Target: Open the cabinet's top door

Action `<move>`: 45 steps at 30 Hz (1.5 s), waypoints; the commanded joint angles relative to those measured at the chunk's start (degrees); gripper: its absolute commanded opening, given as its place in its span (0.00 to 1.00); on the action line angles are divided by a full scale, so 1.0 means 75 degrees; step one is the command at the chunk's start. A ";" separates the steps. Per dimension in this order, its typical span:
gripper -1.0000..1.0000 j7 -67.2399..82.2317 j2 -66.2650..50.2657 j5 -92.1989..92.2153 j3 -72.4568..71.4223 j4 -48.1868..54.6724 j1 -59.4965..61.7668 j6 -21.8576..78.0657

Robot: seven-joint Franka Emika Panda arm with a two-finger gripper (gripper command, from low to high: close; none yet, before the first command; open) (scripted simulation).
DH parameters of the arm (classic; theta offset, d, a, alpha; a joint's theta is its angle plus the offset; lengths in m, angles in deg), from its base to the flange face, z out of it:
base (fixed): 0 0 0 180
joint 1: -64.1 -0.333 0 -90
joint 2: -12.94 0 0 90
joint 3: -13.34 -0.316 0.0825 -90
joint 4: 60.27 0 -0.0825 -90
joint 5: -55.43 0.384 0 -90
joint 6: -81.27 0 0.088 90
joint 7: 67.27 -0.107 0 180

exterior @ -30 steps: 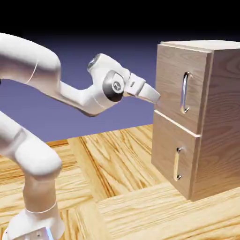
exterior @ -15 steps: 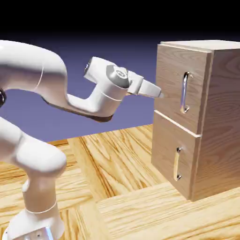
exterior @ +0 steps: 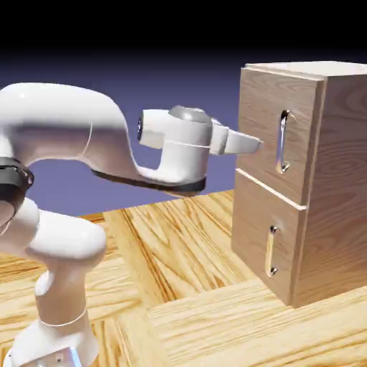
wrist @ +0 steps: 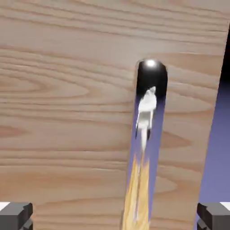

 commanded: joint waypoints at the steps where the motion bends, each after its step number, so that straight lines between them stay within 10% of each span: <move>1: 0.50 -0.0252 0.0041 -0.0333 0.0122 0.0041 -0.0122 0.0041; 18: 0.50 -0.2969 -0.0108 -0.3897 0.2306 0.1547 -0.2728 0.0538; 19: 0.00 -0.2969 -0.0108 -0.3897 0.2306 0.1547 -0.2728 0.0538; 45: 0.00 -0.2522 -0.0564 0.2178 -0.4325 -0.1822 0.1763 0.4993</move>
